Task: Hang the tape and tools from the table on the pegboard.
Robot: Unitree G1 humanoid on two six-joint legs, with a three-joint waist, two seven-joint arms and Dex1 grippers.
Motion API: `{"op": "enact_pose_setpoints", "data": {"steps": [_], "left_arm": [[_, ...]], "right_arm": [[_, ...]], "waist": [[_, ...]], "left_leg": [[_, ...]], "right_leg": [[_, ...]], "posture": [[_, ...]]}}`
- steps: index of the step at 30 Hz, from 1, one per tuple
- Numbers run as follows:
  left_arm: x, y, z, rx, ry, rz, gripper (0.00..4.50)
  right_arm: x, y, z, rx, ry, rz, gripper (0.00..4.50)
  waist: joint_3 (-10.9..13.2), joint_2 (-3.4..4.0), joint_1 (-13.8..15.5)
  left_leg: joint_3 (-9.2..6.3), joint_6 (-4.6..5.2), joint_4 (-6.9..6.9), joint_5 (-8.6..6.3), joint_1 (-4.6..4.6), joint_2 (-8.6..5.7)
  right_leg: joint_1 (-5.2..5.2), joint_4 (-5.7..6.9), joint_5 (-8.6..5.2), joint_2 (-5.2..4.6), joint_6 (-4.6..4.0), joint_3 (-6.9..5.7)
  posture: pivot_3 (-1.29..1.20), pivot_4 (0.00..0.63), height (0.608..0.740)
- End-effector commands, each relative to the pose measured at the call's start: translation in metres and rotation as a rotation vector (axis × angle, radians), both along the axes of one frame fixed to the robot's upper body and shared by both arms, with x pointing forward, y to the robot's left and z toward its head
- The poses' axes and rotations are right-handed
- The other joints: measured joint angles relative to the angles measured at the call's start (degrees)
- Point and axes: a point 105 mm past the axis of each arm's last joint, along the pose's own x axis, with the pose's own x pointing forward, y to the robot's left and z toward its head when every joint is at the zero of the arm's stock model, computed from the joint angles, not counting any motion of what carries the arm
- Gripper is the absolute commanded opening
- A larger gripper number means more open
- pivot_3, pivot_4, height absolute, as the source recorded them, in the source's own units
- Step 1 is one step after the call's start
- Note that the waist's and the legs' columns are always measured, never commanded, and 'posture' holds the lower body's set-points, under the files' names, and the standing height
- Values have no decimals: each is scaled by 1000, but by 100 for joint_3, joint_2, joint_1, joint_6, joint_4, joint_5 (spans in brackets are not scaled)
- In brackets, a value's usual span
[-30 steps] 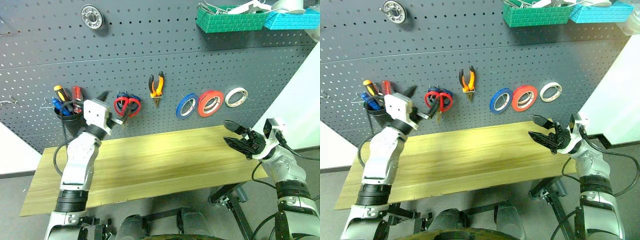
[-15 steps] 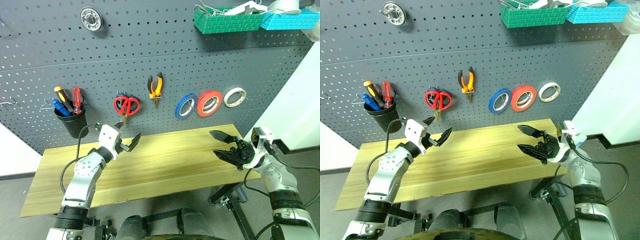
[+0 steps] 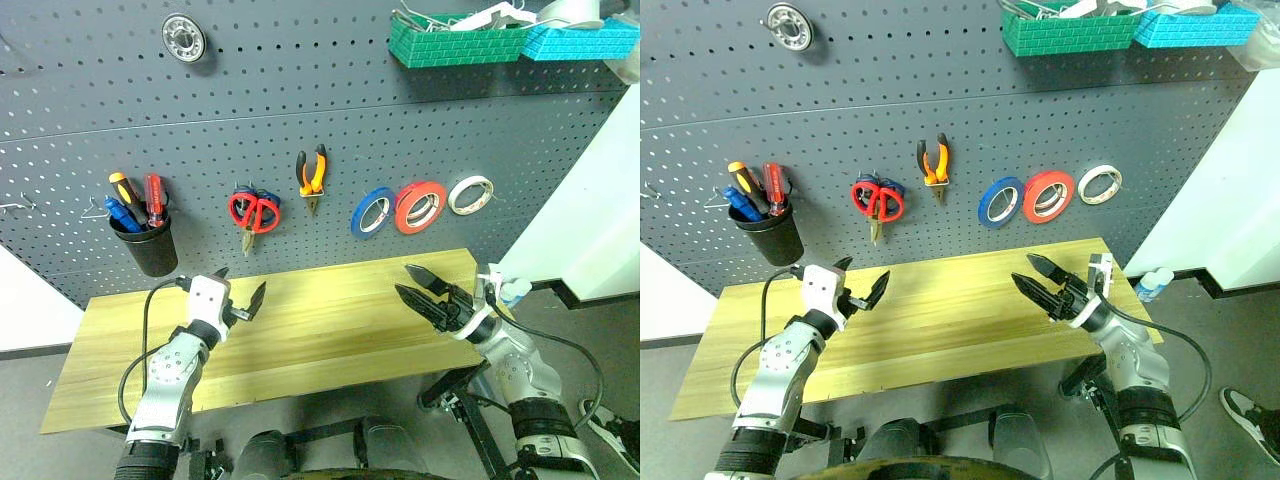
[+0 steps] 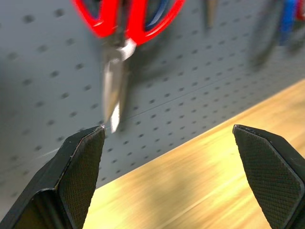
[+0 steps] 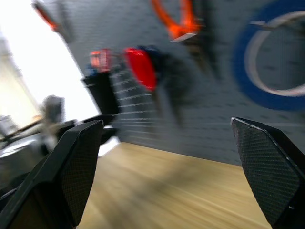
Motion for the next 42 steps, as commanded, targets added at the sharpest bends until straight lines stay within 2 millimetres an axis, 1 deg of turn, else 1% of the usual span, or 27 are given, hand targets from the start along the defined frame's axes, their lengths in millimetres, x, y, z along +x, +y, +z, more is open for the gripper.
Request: {"op": "enact_pose_setpoints", "data": {"steps": [1, 3, 4, 7, 9, 11, 13, 17, 20, 22, 24, 26, 29, 35, 39, 42], "left_arm": [[-3, 14, 2, 6, -23, 71, 4479], [-5, 17, -1, 3, -13, 89, 4479], [-7, 19, -2, 3, -11, 99, 4479], [-11, 23, -6, 17, -5, 126, 4479], [-13, 24, -8, 17, -2, 138, 4479], [-16, 23, -10, 19, 1, 144, 4479], [-18, 24, -12, 19, 8, 151, 4479], [-24, 25, -17, 9, 25, 167, 4479], [-29, 24, -19, 0, 31, 172, 4479], [-31, 23, -20, -10, 36, 183, 4479], [-31, 21, -23, -24, 43, 189, 4479], [-29, 18, -24, -29, 45, 190, 4479], [-25, 17, -23, -33, 38, 193, 4479], [-20, 20, -19, -30, 13, 220, 4479], [-17, 21, -17, -26, 2, 224, 4479], [-16, 21, -16, -26, -1, 224, 4479]], "right_arm": [[9, -9, 4, -22, 12, -163, 4500], [10, -11, -1, -92, 20, -250, 4500], [12, -16, -4, -97, 44, -308, 4500], [16, -46, -20, -218, 116, -588, 4500], [10, -54, -32, -381, 138, -698, 4500], [3, -51, -33, -468, 113, -756, 4500], [-1, -45, -34, -519, 95, -759, 4500], [-12, -35, -33, -599, 54, -779, 4500], [-21, -35, -35, -634, 66, -810, 4500], [-22, -32, -37, -630, 78, -805, 4500], [-18, -31, -38, -617, 79, -798, 4500], [-10, -28, -37, -606, 70, -793, 4500], [-2, -17, -34, -622, 35, -764, 4500], [3, -8, -33, -594, 20, -722, 4500], [5, -1, -32, -585, 8, -689, 4500], [6, 3, -33, -582, 5, -671, 4500]], "waist": [[0, 0, 1], [0, 0, 1], [0, 1, 1], [0, 0, 3], [-1, 2, 19], [-1, 2, 15], [-1, 2, -8], [-3, 5, -19], [-4, 2, -4], [-4, 3, -1], [-4, 2, -8], [-4, 2, -15], [-4, 2, -17], [-4, 1, -5], [-4, 0, -2], [-4, 0, -4]], "left_leg": [[-1, 0, -2, 0, -1, 0], [-1, 0, -6, 0, -5, 0], [0, 0, -7, 0, -8, 0], [3, -1, -7, -1, -9, -1], [6, -1, -7, -1, -11, -2], [7, -2, -11, -2, -14, -2], [6, -1, -21, -3, -15, -1], [8, -1, -22, -3, -13, 2], [6, -1, -22, -3, -12, 3], [4, -1, -23, -3, -15, 4], [3, -1, -23, -4, -19, 4], [3, 0, -23, -4, -21, 5], [3, 0, -24, -5, -21, 12], [2, 3, -44, -6, -18, 9], [8, 26, -41, -3, -21, 0], [8, 13, -36, -10, -18, 0]], "right_leg": [[-1, 0, 0, 1, 0, 0], [-7, -2, -2, 1, 0, 0], [-9, -3, -2, 0, 1, 0], [-9, -7, -2, -6, 2, 0], [-9, -7, -2, -13, 2, 0], [-11, -13, -4, -20, 4, -3], [-14, -15, -18, -21, 24, -2], [-17, -15, -21, -19, 28, 1], [-16, -16, -21, -20, 28, -1], [-15, -21, -22, -23, 29, -3], [-14, -27, -22, -25, 29, -3], [-13, -32, -22, -26, 30, -4], [-13, -39, -22, -22, 30, -12], [-15, -44, -27, -19, 32, -21], [-15, -45, -25, -24, 31, -19], [-11, -45, -27, -29, 35, -19]], "posture": [[-83, 0, 740], [-87, 0, 740], [-82, 0, 740], [-83, 0, 740], [-85, 0, 740], [-85, 0, 740], [-83, 0, 740], [-92, 0, 740], [-90, 0, 740], [-93, 0, 740], [-91, 0, 740], [-92, 0, 740], [-89, 0, 740], [-84, 0, 740], [-86, 0, 740], [-87, 0, 740]]}}
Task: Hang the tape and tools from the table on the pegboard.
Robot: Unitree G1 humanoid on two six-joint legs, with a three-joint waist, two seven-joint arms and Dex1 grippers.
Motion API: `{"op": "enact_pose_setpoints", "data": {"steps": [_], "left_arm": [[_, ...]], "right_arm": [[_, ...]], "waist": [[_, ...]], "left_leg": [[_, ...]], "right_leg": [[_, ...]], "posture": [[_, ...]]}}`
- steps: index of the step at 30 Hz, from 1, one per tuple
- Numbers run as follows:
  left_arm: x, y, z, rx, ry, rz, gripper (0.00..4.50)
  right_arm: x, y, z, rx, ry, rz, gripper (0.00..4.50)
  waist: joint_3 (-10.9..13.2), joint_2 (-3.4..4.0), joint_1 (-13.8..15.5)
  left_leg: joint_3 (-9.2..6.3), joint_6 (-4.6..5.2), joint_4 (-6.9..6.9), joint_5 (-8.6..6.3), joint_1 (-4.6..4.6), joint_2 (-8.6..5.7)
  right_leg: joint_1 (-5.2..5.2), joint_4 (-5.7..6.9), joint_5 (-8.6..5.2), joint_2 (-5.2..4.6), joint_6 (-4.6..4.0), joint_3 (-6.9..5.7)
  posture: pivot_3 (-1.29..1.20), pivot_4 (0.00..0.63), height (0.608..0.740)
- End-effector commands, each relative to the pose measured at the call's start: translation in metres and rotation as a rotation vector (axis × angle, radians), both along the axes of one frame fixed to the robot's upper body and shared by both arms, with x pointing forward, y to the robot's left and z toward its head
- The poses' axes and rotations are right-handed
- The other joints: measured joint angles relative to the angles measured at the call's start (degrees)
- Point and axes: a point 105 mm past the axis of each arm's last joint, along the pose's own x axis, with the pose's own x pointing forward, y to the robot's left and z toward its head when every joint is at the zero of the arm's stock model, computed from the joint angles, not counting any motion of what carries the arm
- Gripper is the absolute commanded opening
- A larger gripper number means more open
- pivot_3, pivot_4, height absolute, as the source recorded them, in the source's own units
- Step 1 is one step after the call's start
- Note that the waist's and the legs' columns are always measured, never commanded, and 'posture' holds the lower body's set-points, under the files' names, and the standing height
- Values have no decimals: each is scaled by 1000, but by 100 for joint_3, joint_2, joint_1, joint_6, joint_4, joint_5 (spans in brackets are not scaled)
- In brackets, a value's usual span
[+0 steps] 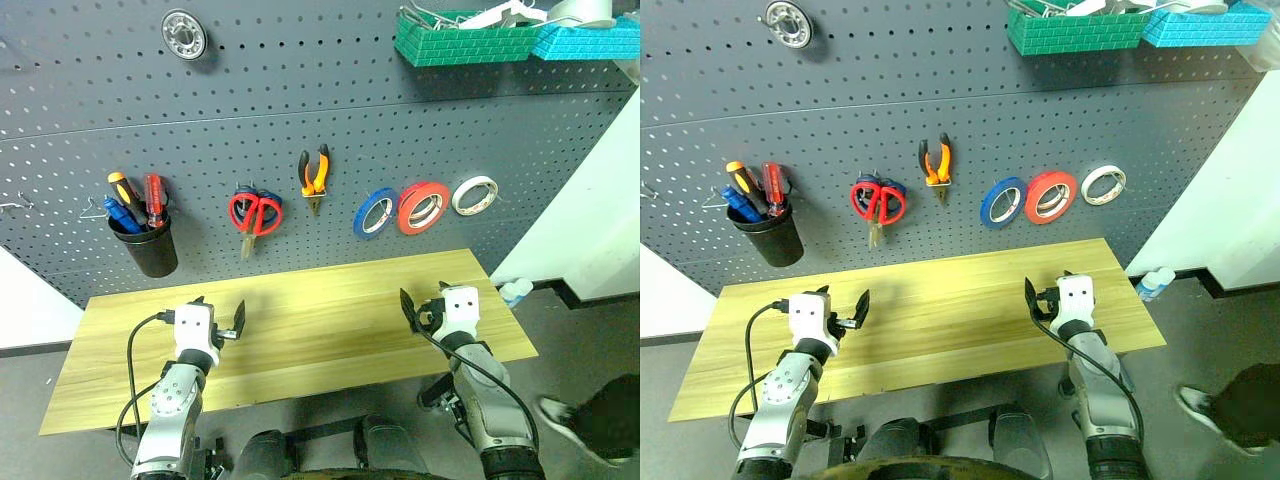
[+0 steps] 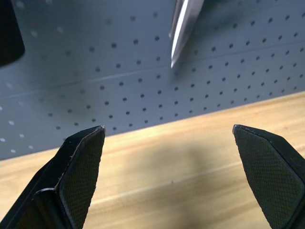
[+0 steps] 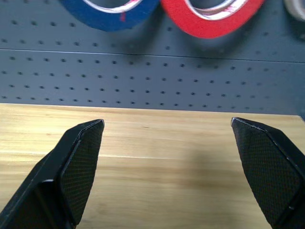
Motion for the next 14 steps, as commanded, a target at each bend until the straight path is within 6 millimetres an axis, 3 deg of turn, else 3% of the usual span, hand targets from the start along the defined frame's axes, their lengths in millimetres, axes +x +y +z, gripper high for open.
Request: {"op": "enact_pose_setpoints", "data": {"steps": [1, 8, 14], "left_arm": [[4, 2, 13, 16, -56, 7, 4479], [2, 1, 13, 19, -52, 2, 4479], [-12, 5, 19, 8, -46, -2, 4479]], "right_arm": [[6, 8, 13, 20, -59, 33, 4500], [4, 10, 13, 1, -58, 50, 4500], [-8, 7, 9, 48, -14, 84, 4500]], "waist": [[0, 0, -1], [0, 0, -2], [0, 0, -1]], "left_leg": [[-1, 0, 0, 0, 2, 1], [-3, 0, -1, 0, 0, 4], [-2, 1, -3, -2, 0, 4]], "right_leg": [[1, 0, 0, -2, 1, 0], [-1, 0, 0, 2, 0, 0], [-2, -1, -1, -1, 0, 0]], "posture": [[-86, 0, 740], [-90, 0, 740], [-81, 0, 740]]}}
